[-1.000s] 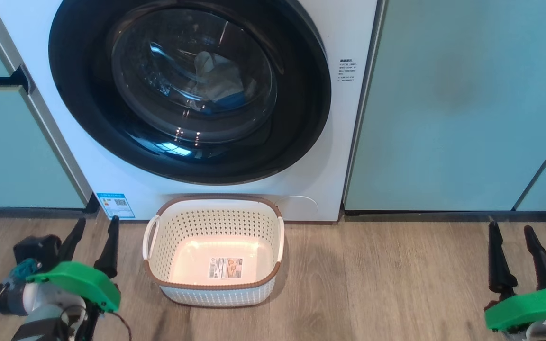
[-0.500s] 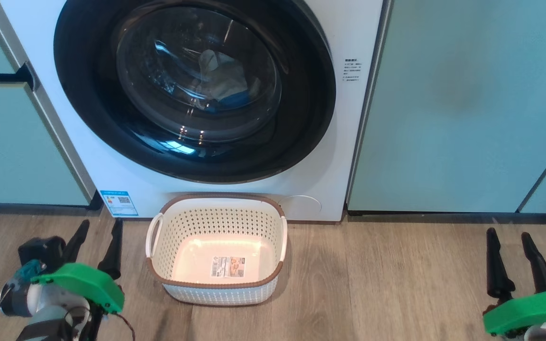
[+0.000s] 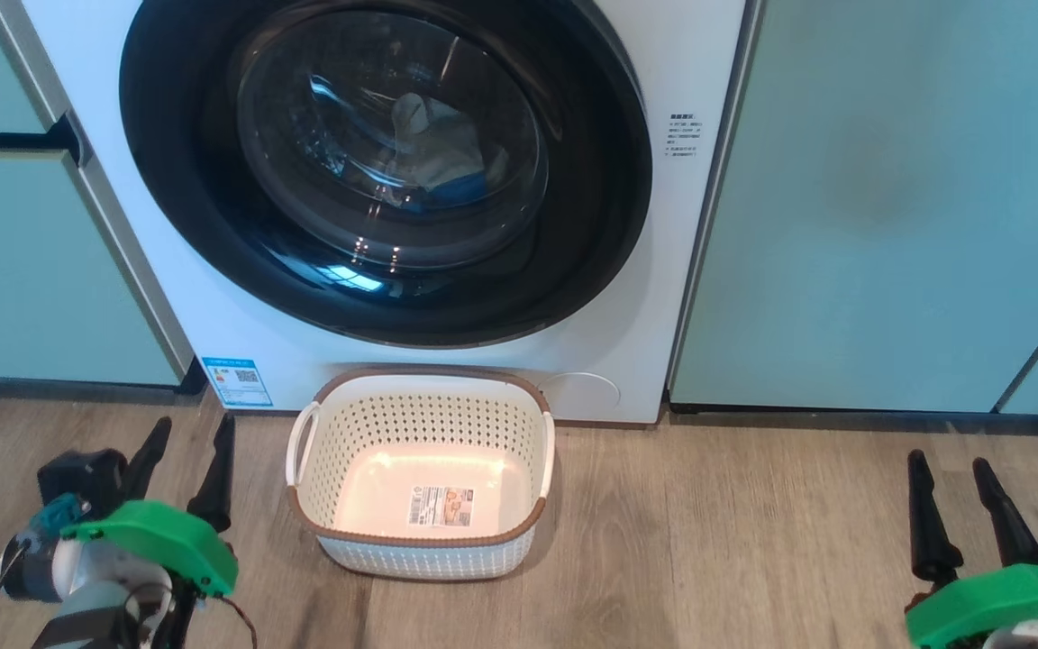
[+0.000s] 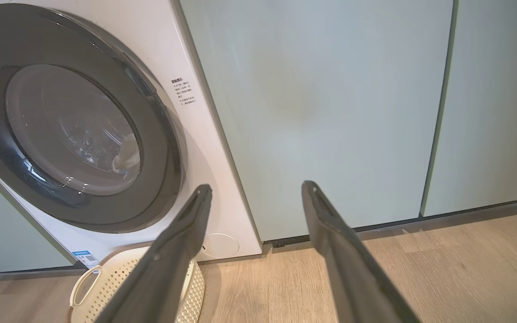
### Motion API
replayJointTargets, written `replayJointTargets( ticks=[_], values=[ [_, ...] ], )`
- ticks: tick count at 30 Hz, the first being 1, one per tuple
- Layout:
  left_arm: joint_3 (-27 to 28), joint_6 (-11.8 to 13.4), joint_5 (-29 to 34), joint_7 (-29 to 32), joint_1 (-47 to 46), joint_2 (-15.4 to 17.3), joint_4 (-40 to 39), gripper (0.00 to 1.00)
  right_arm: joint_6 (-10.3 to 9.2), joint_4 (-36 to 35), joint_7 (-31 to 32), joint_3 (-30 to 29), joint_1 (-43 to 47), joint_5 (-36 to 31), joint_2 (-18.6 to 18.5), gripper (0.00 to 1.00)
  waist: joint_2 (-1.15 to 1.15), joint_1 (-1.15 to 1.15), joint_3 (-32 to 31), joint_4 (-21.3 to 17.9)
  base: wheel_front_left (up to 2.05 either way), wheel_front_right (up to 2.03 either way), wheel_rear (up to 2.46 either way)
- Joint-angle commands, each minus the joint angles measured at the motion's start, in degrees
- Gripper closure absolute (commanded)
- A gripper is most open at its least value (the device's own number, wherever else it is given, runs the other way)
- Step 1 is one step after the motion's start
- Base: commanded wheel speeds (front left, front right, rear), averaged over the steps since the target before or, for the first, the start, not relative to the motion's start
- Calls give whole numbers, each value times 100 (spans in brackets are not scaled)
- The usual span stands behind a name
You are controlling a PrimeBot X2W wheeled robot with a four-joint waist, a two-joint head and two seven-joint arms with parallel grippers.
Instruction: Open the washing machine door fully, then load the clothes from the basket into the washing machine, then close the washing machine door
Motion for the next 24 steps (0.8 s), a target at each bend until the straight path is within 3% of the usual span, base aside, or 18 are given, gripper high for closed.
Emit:
replayJointTargets(
  ticks=[1,10,11,12,17,24],
  values=[
    [269,-7,53,-52,-229,181,-185,0,-19,-145,-39,135,-215,1,-3,0,0,0,0,9,0,0,0],
    [287,-7,68,-52,-249,191,-173,0,-19,-94,-39,155,-223,9,-3,0,0,0,-29,22,0,0,0],
    [298,-7,61,-52,-251,187,-184,100,-19,-90,-39,157,-222,8,-3,100,0,0,-31,23,0,0,0],
    [0,1,32,4,0,-20,23,100,0,101,2,13,-5,4,1,100,0,0,-31,24,0,0,0],
    [-111,1,34,36,542,-409,510,100,1,682,9,38,470,2,8,100,0,0,-32,26,0,0,0],
    [-49,1,-346,160,517,-458,418,100,0,608,135,2,420,428,7,100,0,0,-6,57,0,0,0]
  ],
)
